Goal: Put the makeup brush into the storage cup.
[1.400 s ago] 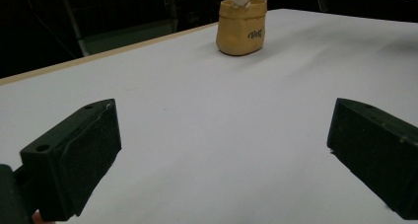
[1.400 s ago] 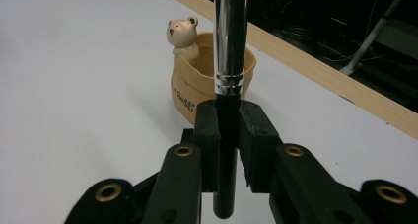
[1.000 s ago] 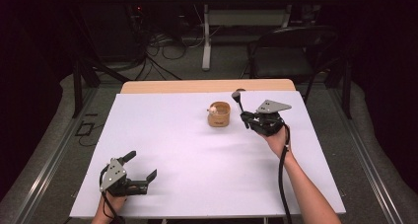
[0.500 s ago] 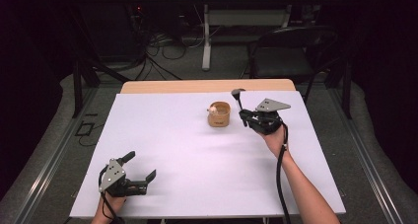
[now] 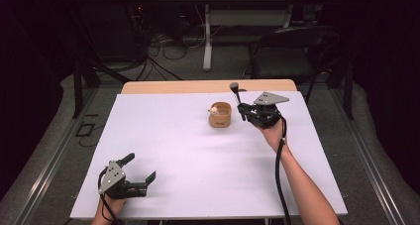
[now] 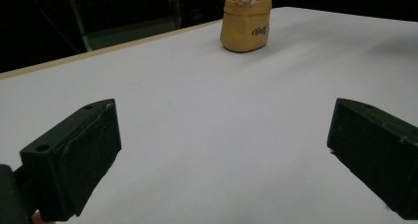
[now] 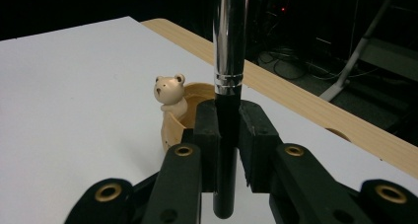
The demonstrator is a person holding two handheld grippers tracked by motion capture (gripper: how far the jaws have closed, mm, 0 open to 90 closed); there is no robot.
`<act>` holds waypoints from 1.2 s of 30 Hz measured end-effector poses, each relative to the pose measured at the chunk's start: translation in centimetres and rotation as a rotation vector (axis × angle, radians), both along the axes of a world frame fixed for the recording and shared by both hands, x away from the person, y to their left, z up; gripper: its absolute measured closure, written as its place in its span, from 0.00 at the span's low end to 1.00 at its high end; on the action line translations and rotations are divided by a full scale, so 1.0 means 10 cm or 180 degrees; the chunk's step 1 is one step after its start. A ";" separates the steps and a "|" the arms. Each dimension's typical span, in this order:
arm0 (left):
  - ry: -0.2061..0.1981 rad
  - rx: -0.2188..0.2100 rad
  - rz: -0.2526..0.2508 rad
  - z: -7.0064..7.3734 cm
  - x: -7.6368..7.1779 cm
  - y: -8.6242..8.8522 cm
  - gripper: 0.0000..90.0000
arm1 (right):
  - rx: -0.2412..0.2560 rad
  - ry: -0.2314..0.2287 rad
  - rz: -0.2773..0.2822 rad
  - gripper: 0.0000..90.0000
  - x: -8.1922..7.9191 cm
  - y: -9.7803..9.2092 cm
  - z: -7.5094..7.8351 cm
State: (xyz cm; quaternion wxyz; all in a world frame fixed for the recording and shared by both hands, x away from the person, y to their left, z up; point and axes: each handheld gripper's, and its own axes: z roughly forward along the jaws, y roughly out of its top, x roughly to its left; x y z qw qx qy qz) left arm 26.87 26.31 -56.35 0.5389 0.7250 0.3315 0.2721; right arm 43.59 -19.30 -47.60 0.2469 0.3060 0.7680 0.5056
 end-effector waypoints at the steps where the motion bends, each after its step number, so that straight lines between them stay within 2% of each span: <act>1: -0.0006 0.0000 -0.0002 0.00 0.00 0.01 0.00 | -0.0011 -0.0001 0.0008 0.88 0.01 0.00 0.01; 6: -0.0005 0.0004 0.0003 0.00 0.00 0.01 0.00 | -0.0047 -0.0007 0.0024 0.88 0.06 0.03 0.06; 13: -0.0006 0.0000 0.0014 0.00 -0.01 0.02 0.00 | -0.0020 -0.0040 0.0001 0.88 0.11 0.04 0.13; 14: -0.0012 -0.0004 0.0011 0.01 -0.02 0.01 0.00 | -0.0062 -0.0071 0.0016 0.88 0.13 0.06 0.14; 19: -0.0015 -0.0006 0.0020 0.01 -0.02 0.02 0.00 | -0.0043 -0.0038 0.0053 0.88 0.17 0.11 0.15; 23: -0.0009 -0.0002 0.0015 0.00 -0.02 0.01 0.00 | -0.0060 -0.0100 0.0088 0.88 0.22 0.21 0.18; 26: -0.0015 -0.0005 0.0016 0.00 -0.02 0.02 0.00 | -0.0074 -0.0071 0.0103 0.88 0.24 0.25 0.18; 31: -0.0017 -0.0005 0.0016 0.01 -0.02 0.02 0.00 | -0.0016 -0.0144 0.0089 0.88 0.30 0.31 0.24; 36: -0.0013 -0.0001 0.0012 0.00 -0.02 0.01 0.00 | -0.0015 -0.0121 0.0113 0.88 0.34 0.36 0.23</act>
